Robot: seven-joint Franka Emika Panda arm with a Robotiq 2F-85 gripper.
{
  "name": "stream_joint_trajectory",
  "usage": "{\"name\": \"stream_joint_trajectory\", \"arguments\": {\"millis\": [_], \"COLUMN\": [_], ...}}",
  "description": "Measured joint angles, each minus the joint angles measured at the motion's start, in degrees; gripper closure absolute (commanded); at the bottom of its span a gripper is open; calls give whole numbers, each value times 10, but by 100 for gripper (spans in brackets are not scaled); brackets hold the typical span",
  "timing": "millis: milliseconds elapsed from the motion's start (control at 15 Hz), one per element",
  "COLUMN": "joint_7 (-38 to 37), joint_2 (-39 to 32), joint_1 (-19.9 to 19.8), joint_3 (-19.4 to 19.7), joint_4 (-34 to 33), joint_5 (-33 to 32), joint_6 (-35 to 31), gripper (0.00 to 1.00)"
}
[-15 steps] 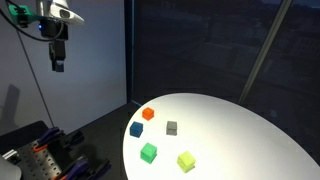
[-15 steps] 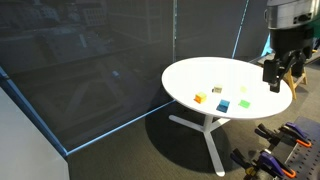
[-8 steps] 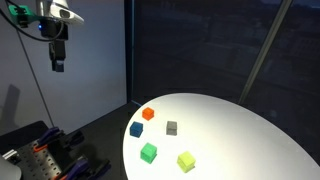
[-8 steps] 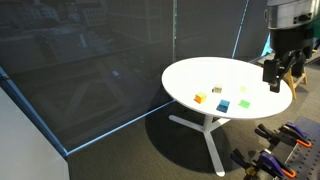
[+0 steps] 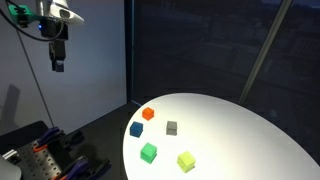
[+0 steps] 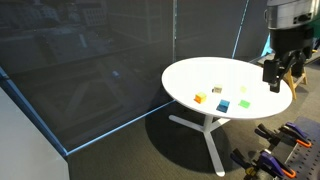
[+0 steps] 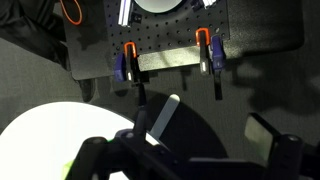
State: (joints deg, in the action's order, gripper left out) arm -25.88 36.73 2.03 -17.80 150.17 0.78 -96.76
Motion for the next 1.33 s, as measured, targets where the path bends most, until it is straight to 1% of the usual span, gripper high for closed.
{"name": "stream_joint_trajectory", "arguments": {"millis": [733, 1000, 1333], "joint_7": [0, 2, 9], "joint_2": [-2, -2, -2], "joint_1": [3, 3, 3], "joint_3": [4, 20, 53], "joint_4": [0, -1, -5], "joint_5": [0, 0, 12], "joint_6": [0, -1, -4], "gripper": [0, 0, 0]}}
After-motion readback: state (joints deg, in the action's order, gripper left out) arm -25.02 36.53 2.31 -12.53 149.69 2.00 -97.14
